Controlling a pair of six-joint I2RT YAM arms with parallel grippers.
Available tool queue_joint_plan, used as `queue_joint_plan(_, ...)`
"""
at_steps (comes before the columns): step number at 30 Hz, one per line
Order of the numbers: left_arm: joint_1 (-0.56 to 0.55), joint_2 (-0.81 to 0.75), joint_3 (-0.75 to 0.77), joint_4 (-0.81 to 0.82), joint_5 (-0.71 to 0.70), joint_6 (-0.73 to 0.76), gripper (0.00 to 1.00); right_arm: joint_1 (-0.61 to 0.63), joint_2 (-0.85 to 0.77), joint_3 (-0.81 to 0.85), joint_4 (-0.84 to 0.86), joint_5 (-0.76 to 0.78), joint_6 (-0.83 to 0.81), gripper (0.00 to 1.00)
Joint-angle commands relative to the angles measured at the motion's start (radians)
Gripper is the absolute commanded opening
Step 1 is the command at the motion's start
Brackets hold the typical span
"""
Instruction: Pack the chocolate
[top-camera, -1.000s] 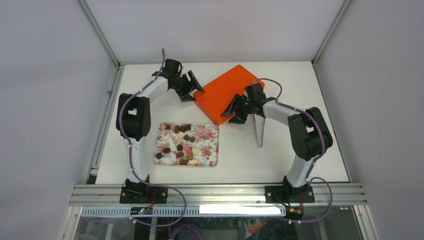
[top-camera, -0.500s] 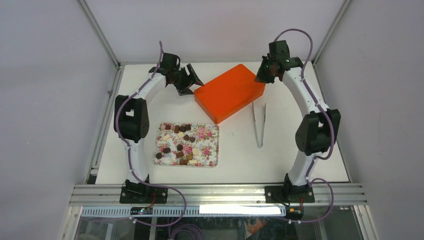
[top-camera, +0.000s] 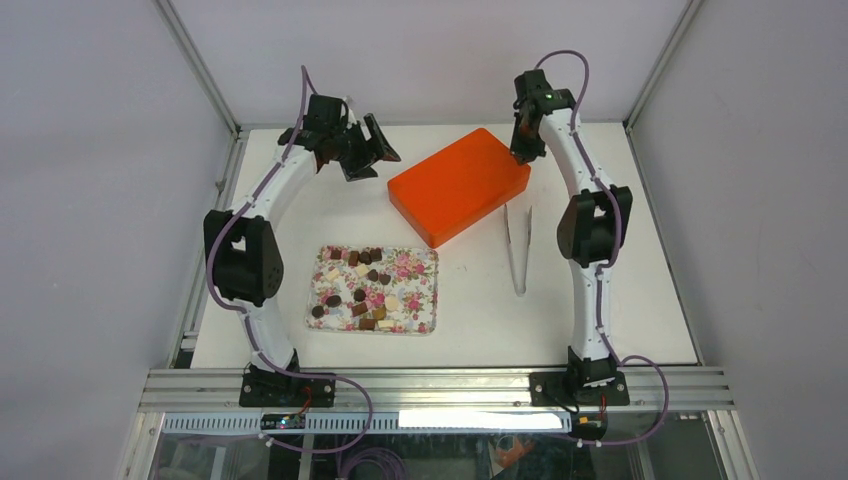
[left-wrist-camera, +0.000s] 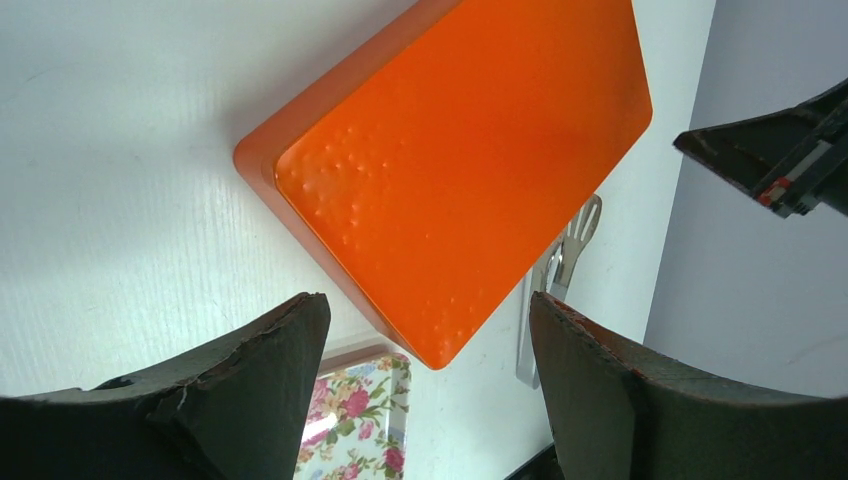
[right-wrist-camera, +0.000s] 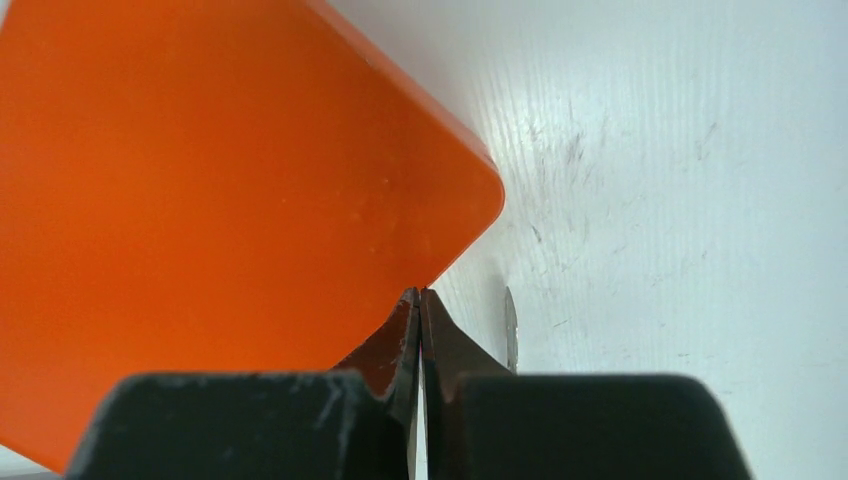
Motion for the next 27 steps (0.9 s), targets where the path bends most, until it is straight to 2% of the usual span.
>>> queue_joint_plan(1,-0.007,-0.073,-0.007,-0.007,-0.013,0.033,0.77,0.003,-0.005,0.196,-0.071,0.070,-0.037,0.00)
queue_joint_plan(8,-0.007,-0.087,-0.011,-0.012,-0.010,0.039,0.77,-0.005,0.008,0.219,-0.045,0.090,-0.049,0.00)
queue_joint_plan(14,-0.007,-0.087,-0.059,-0.012,-0.011,0.039,0.77,-0.019,0.104,0.061,0.022,0.089,-0.024,0.00)
queue_joint_plan(17,-0.007,-0.089,-0.084,-0.013,-0.001,0.038,0.77,-0.025,0.141,0.068,-0.045,0.076,-0.004,0.00)
queue_joint_plan(22,-0.007,-0.096,-0.109,-0.012,0.006,0.037,0.77,-0.005,-0.028,0.047,0.033,0.053,-0.004,0.00)
queue_joint_plan(27,-0.007,-0.110,-0.117,-0.009,0.001,0.031,0.78,-0.006,-0.072,0.192,0.054,0.064,-0.004,0.00)
